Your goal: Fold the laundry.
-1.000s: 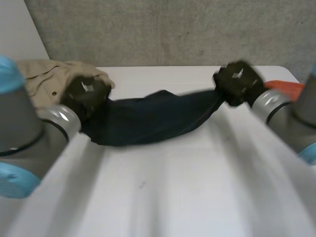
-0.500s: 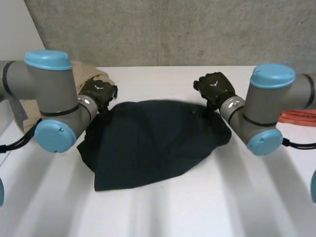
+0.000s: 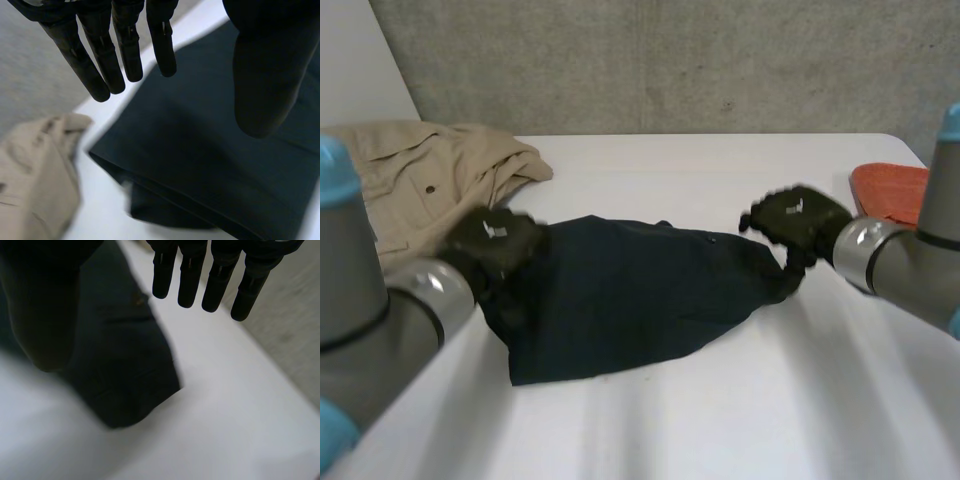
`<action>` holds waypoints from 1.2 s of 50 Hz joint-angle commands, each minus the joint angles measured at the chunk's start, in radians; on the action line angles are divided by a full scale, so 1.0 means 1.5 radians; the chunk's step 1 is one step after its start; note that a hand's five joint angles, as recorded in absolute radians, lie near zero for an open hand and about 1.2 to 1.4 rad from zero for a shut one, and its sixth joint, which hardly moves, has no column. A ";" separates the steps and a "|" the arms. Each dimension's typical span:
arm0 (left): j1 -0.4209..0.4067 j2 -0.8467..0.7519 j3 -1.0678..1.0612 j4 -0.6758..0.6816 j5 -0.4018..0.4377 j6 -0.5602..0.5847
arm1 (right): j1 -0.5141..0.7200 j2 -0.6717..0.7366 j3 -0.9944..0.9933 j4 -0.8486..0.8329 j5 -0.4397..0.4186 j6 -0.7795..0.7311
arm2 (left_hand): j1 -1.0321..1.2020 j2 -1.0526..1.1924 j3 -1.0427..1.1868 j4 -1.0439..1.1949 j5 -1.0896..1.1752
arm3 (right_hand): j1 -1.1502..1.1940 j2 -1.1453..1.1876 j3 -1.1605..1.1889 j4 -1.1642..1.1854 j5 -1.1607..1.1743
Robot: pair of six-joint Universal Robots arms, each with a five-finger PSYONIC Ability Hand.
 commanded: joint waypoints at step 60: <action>-0.037 -0.155 0.054 0.041 0.089 -0.250 | 0.094 -0.158 -0.045 -0.076 0.083 0.291 | -0.106 -0.100 -0.100 -0.104 -0.104 | 0.659 0.669 0.658 0.654 0.649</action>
